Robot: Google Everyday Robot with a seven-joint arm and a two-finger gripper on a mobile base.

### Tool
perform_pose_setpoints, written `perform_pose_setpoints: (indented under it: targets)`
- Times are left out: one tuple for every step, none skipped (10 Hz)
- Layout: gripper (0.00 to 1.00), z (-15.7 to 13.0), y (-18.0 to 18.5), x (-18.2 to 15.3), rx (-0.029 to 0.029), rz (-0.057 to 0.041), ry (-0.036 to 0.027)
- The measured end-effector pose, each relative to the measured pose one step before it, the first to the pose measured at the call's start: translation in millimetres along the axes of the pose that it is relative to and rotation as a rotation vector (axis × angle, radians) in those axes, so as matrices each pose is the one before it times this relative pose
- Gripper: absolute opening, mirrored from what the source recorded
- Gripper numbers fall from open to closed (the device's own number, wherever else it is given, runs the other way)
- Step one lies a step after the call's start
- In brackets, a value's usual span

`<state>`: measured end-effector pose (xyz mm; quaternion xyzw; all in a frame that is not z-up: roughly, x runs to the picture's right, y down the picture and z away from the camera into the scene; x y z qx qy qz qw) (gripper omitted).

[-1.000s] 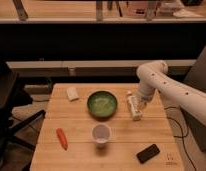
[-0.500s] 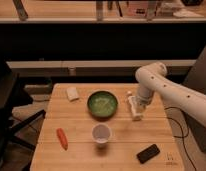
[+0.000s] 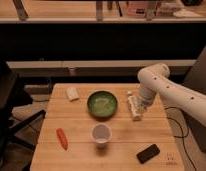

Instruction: Move the arm in a circular motion

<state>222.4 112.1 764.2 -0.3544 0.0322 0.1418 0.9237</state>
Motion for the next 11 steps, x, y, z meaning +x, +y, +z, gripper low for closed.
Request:
perform_pose_setpoints:
  targets:
    - [0.03, -0.31, -1.29, 5.63, -0.00275, 0.00849, -0.00066]
    - [0.03, 0.14, -2.11, 3.26, -0.00323, 0.00695, -0.00192]
    - [0.03, 0.35, -1.12, 2.22, -0.00249, 0.00775, -0.00264]
    - [0.03, 0.87, -3.20, 1.02, -0.00175, 0.00623, -0.00449]
    - [0.03, 1.17, -7.92, 4.71, -0.00142, 0.01183, -0.00316]
    - [0.03, 1.56, -11.91, 6.28, -0.00319, 0.01733, -0.00643]
    - [0.03, 0.61, -3.15, 1.89, -0.00048, 0.00165, 0.00009]
    - [0.03, 0.77, 0.07, -0.11, -0.00148, -0.00032, 0.00009]
    - [0.03, 2.15, 0.97, -0.93, -0.00301, 0.00024, 0.00238]
    - [0.03, 1.14, -0.36, -2.86, -0.00070, -0.00111, 0.00094]
    - [0.03, 0.81, 0.42, -1.79, -0.00146, 0.00055, -0.00036]
